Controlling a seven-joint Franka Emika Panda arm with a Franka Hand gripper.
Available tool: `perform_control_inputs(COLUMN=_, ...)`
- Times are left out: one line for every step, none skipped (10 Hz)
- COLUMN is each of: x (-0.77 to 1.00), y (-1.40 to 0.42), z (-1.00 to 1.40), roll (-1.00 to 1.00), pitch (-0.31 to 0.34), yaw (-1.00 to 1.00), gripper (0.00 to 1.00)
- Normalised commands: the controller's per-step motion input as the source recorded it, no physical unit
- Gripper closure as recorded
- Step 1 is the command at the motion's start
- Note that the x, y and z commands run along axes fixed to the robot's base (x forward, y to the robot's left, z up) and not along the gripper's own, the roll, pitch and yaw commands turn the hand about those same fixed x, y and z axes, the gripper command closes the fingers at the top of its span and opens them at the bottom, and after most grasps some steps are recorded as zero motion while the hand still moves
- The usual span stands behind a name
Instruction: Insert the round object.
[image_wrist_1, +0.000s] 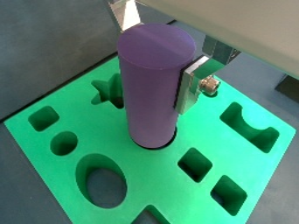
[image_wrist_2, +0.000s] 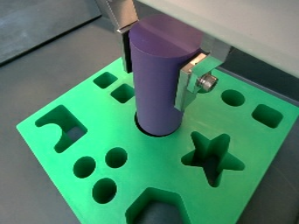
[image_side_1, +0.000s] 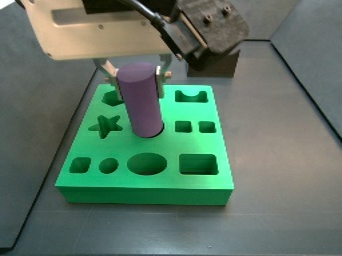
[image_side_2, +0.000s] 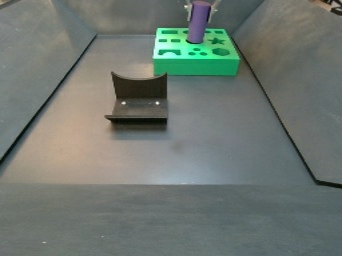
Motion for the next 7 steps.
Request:
perform_control_inputs(x=0.15, y=-0.02, z=-0.81, roll=0.00, pitch=0.123, yaw=0.00, gripper=1.00)
perform_control_inputs(x=0.11, y=-0.01, z=-0.79, roll=0.01, pitch=0.131, yaw=0.00, gripper=1.00)
perform_control_inputs(x=0.03, y=-0.01, z=-0.83, roll=0.03, pitch=0.071, yaw=-0.01, gripper=1.00)
perform_control_inputs(x=0.00, y=-0.09, z=-0.84, roll=0.10, pitch=0.000, yaw=-0.01, gripper=1.00)
perform_control_inputs(x=0.00, y=-0.27, z=-0.66, roll=0.33, pitch=-0.120, yaw=0.00, gripper=1.00)
perform_control_inputs(x=0.00, y=-0.18, z=-0.25, roll=0.00, pitch=-0.163, yaw=0.00, gripper=1.00)
perform_control_inputs(x=0.00, y=-0.11, z=-0.04, roll=0.08, pitch=-0.006, yaw=0.00, gripper=1.00)
